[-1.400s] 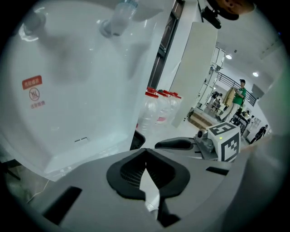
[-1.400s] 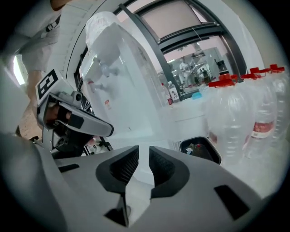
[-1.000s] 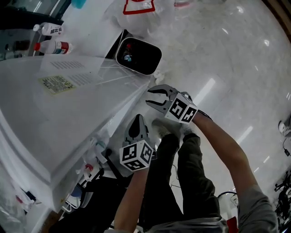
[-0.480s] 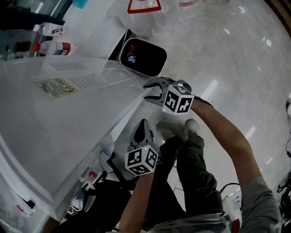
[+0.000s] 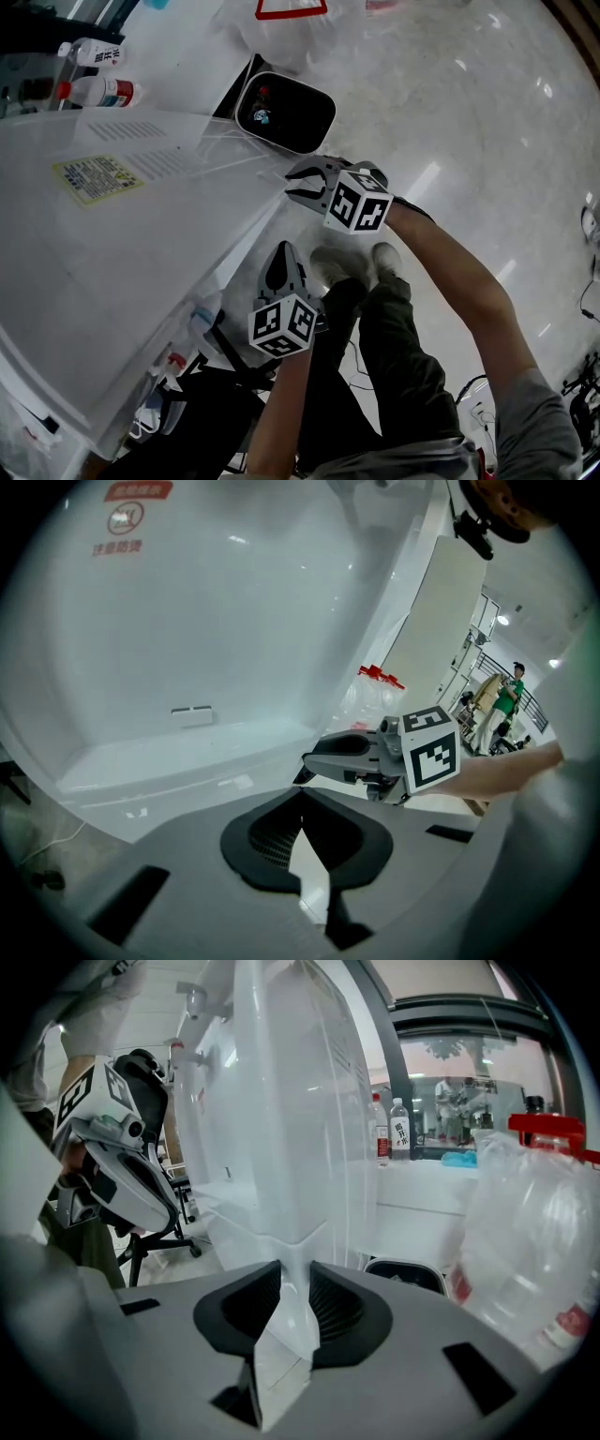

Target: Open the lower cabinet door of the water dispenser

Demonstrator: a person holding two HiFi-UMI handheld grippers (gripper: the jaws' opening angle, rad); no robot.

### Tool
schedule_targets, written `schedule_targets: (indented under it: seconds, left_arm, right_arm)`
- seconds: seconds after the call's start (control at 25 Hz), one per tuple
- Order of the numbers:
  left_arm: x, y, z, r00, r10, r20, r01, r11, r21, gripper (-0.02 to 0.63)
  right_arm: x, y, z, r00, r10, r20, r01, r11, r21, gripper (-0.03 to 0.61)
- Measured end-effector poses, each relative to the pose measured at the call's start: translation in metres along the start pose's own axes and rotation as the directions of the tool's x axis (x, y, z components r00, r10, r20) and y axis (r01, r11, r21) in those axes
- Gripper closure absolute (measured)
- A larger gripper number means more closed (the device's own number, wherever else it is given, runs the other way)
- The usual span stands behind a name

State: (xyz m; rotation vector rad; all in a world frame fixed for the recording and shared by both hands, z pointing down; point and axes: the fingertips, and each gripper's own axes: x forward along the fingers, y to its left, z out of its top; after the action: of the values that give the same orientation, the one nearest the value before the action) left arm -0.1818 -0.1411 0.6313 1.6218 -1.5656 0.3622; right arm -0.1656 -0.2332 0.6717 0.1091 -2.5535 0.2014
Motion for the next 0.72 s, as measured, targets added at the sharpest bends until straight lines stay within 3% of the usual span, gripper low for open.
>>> schedule_targets:
  seconds: [0.36,0.72]
  left_arm:
    - [-0.014,-0.013,-0.004,1.000,0.009,-0.005,-0.009,1.000,-0.005,0.604]
    - [-0.042,-0.024,-0.021,0.999,0.040,-0.013,-0.041,0.999,-0.034,0.604]
  right_arm:
    - [-0.016,0.018,-0.013,0.999,-0.037,-0.009,0.038,0.997,0.060,0.483]
    - [-0.041,0.054,-0.035,0.990,-0.131,-0.043,0.136,0.974,0.179,0.485]
